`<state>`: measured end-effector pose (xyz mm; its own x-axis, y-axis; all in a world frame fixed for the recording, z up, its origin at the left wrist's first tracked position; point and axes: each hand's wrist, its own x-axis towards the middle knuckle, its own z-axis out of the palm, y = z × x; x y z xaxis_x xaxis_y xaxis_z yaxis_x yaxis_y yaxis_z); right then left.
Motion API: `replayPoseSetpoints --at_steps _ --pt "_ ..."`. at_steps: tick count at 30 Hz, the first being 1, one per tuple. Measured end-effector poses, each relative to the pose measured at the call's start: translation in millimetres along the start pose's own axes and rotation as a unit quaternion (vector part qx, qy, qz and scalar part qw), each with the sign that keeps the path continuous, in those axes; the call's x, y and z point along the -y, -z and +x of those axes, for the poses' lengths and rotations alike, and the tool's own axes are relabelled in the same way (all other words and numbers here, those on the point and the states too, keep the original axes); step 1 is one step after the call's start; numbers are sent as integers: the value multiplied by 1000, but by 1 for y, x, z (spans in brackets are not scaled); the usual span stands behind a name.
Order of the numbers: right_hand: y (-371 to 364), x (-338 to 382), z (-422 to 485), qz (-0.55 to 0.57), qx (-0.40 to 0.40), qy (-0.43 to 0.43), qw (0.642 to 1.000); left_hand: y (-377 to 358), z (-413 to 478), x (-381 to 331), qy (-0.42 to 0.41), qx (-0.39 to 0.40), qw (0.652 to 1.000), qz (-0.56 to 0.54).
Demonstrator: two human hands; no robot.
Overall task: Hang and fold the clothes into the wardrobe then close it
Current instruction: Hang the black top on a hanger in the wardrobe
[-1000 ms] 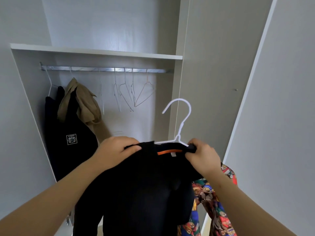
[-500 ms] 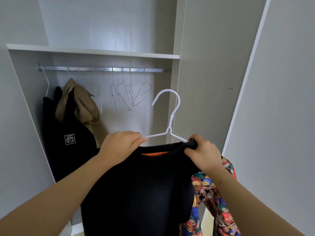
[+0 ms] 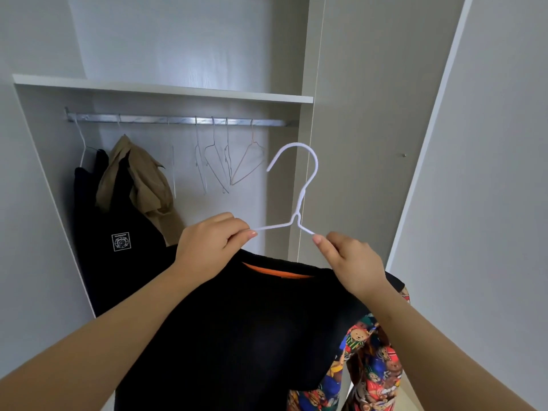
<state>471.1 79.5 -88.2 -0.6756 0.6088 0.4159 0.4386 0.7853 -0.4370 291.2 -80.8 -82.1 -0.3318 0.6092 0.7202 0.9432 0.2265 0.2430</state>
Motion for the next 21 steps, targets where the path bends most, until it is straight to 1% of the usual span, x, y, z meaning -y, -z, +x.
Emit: replayPoseSetpoints --at_steps 4,6,8,10,11,13,16,19,21 --pt "-3 5 6 14 10 -13 1000 -1 0 10 28 25 999 -26" --pt "-9 8 9 22 26 -33 999 -3 1 17 40 89 994 -57" --pt "-16 8 10 38 60 -60 996 -3 0 24 52 149 984 -80" --pt "-25 8 11 73 98 -90 988 -4 -2 33 68 162 981 -78" --pt "-28 9 13 101 117 -107 982 -3 -3 38 90 155 980 -84" --pt "-36 13 18 168 152 -139 964 -1 -8 47 172 141 966 -131" --pt "-50 27 29 245 206 -186 929 -1 -12 64 292 132 929 -187" --pt "-69 49 42 305 246 -228 891 2 -7 83 352 123 893 -250" --pt "-84 66 55 334 271 -243 870 6 0 99 374 113 879 -274"
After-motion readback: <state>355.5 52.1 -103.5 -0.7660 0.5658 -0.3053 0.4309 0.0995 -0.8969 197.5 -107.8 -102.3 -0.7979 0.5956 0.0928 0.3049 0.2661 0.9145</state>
